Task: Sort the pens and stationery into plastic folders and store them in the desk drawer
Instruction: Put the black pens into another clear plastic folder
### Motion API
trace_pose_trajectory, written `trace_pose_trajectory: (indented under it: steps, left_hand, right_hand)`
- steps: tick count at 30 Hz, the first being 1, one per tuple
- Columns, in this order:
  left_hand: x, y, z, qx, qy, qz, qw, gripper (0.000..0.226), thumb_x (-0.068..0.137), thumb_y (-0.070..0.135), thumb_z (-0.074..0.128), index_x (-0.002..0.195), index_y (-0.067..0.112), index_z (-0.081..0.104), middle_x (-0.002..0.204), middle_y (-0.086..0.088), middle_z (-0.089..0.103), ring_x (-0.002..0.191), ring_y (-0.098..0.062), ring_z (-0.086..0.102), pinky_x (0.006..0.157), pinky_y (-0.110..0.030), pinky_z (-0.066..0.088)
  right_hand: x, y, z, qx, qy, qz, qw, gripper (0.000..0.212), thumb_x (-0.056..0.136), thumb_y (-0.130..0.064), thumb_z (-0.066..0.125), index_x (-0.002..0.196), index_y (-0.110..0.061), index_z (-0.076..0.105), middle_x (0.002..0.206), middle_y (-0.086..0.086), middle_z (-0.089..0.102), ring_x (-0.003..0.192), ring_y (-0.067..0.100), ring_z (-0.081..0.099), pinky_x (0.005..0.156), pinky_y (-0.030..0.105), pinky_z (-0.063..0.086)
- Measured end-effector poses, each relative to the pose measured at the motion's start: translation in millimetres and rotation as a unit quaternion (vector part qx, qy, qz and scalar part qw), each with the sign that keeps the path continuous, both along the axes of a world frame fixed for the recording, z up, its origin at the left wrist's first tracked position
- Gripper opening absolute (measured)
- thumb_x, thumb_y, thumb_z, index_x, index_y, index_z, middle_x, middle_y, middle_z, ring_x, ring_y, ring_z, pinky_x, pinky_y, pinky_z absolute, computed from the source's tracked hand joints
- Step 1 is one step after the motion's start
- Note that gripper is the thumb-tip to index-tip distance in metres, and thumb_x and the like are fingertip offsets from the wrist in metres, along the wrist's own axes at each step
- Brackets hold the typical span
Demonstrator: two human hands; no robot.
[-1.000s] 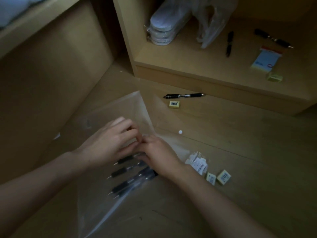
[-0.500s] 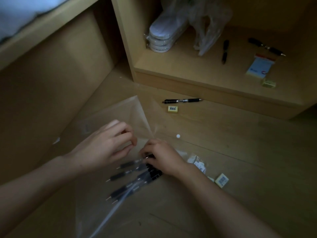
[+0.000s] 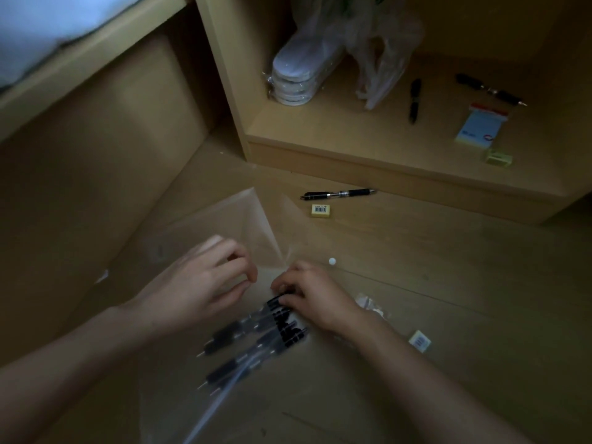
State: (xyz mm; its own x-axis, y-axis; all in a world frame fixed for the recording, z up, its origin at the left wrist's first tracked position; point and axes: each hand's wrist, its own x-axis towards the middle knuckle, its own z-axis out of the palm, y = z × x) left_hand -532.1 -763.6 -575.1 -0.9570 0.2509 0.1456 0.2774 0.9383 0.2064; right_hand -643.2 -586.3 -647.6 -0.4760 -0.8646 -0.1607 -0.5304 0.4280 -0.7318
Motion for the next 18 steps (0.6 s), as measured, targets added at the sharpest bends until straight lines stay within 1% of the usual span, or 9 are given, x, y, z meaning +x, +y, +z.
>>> trace_pose_trajectory:
  steps: [2, 4, 6, 8, 9, 12, 13, 16, 18]
  left_hand:
    - [-1, 0, -1, 0.002, -0.005, 0.002, 1.000, 0.019, 0.091, 0.033, 0.046, 0.093, 0.022, 0.062, 0.096, 0.007, 0.053, 0.085, -0.008, 0.047, 0.071, -0.023, 0.045]
    - [-2, 1, -2, -0.001, -0.009, 0.003, 1.000, 0.021, 0.092, 0.033, 0.044, 0.093, 0.022, 0.062, 0.096, 0.007, 0.054, 0.085, -0.008, 0.046, 0.072, -0.018, 0.041]
    - [-3, 1, -2, -0.001, -0.012, 0.002, 1.000, 0.021, 0.092, 0.033, 0.044, 0.093, 0.022, 0.062, 0.097, 0.007, 0.053, 0.086, -0.009, 0.047, 0.071, -0.018, 0.042]
    - [-4, 1, -3, 0.000, -0.012, 0.005, 1.000, 0.022, 0.091, 0.033, 0.044, 0.094, 0.022, 0.062, 0.097, 0.007, 0.053, 0.086, -0.010, 0.049, 0.071, -0.022, 0.045]
    - [-4, 1, -3, -0.001, -0.010, 0.008, 1.000, 0.022, 0.091, 0.033, 0.044, 0.093, 0.021, 0.063, 0.097, 0.007, 0.053, 0.086, -0.011, 0.050, 0.071, -0.024, 0.047]
    - [-5, -1, -4, 0.000, -0.006, 0.011, 1.000, 0.022, 0.090, 0.031, 0.045, 0.093, 0.020, 0.064, 0.097, 0.007, 0.053, 0.086, -0.011, 0.050, 0.070, -0.026, 0.049]
    - [-5, -1, -4, 0.000, -0.006, 0.011, 1.000, 0.021, 0.090, 0.031, 0.046, 0.093, 0.020, 0.064, 0.097, 0.007, 0.053, 0.086, -0.010, 0.050, 0.071, -0.026, 0.049]
    - [-7, -3, -5, 0.001, -0.008, 0.014, 1.000, 0.023, 0.090, 0.031, 0.045, 0.093, 0.020, 0.064, 0.097, 0.006, 0.054, 0.086, -0.010, 0.050, 0.070, -0.026, 0.049]
    - [-8, -4, -5, 0.003, -0.012, 0.016, 1.000, 0.023, 0.090, 0.032, 0.045, 0.094, 0.020, 0.064, 0.098, 0.006, 0.054, 0.086, -0.011, 0.050, 0.070, -0.028, 0.050]
  right_hand:
    - [-3, 1, 3, -0.037, -0.010, -0.045, 0.998, 0.024, 0.092, -0.017, 0.058, 0.115, -0.018, 0.065, 0.109, -0.001, 0.054, 0.080, -0.005, 0.045, 0.072, -0.004, 0.032]
    - [-12, 6, 7, -0.068, -0.022, -0.122, 0.990, 0.023, 0.094, -0.019, 0.054, 0.114, -0.022, 0.064, 0.105, -0.009, 0.052, 0.082, -0.004, 0.047, 0.075, 0.003, 0.038]
    - [-29, 11, 10, -0.087, -0.021, -0.207, 0.974, 0.022, 0.095, -0.017, 0.052, 0.113, -0.023, 0.063, 0.103, -0.014, 0.049, 0.082, -0.005, 0.047, 0.075, 0.010, 0.043]
    - [-50, 16, 10, -0.096, 0.005, -0.272, 0.957, 0.023, 0.094, -0.013, 0.052, 0.112, -0.020, 0.064, 0.105, -0.008, 0.051, 0.083, -0.001, 0.049, 0.081, 0.017, 0.045]
    - [-62, 17, 9, -0.089, 0.027, -0.292, 0.952, 0.023, 0.094, -0.011, 0.052, 0.112, -0.018, 0.064, 0.106, -0.004, 0.053, 0.085, 0.004, 0.051, 0.083, 0.018, 0.042]
    - [-96, 18, 5, -0.049, 0.085, -0.304, 0.948, 0.027, 0.090, -0.003, 0.055, 0.114, -0.011, 0.064, 0.107, 0.009, 0.055, 0.087, 0.018, 0.053, 0.081, 0.018, 0.035]
    - [-105, 17, 3, -0.032, 0.093, -0.303, 0.948, 0.031, 0.089, 0.000, 0.055, 0.117, -0.009, 0.062, 0.109, 0.013, 0.054, 0.092, 0.024, 0.054, 0.083, 0.019, 0.035]
    - [-125, 11, -3, 0.003, 0.134, -0.288, 0.948, 0.039, 0.086, 0.002, 0.056, 0.124, -0.006, 0.058, 0.119, 0.017, 0.050, 0.109, 0.033, 0.050, 0.099, 0.026, 0.031]
    - [-133, 3, -6, 0.028, 0.172, -0.263, 0.949, 0.041, 0.087, 0.002, 0.055, 0.127, -0.007, 0.056, 0.126, 0.016, 0.049, 0.117, 0.033, 0.043, 0.102, 0.029, 0.026]
